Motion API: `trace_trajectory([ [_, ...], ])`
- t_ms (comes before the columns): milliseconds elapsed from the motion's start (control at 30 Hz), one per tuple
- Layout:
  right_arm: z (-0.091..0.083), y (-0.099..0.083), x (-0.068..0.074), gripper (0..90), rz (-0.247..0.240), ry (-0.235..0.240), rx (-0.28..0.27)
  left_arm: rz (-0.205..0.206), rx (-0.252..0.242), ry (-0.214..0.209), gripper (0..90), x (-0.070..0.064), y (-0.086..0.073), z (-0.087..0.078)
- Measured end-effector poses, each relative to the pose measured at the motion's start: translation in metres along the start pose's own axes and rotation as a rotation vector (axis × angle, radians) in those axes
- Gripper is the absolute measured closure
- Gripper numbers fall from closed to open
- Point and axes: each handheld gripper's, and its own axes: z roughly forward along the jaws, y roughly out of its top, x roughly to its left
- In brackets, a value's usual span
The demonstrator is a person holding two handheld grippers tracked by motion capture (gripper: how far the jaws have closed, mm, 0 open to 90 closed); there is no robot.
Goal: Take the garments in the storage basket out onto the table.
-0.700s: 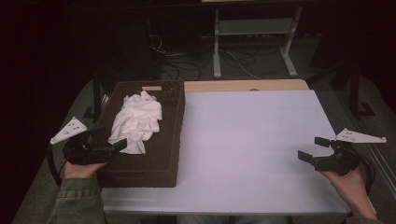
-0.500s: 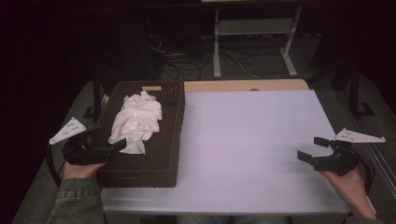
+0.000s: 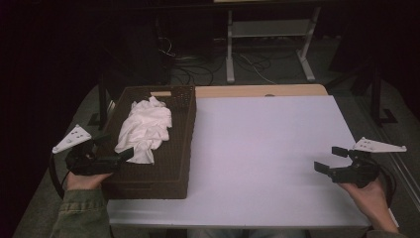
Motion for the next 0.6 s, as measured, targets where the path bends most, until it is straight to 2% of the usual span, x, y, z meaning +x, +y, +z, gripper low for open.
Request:
trace_trajectory([
  [400,0.0033,-0.0007,0.0044,0.0,-0.018,0.008,0.020,0.002,0.010,-0.001,0.0,-0.0034,0.0008,-0.0006],
  [600,0.0045,-0.0011,0.0062,0.0,-0.028,0.003,0.026,0.009,0.018,-0.020,0.0,-0.0045,0.0055,0.0033],
])
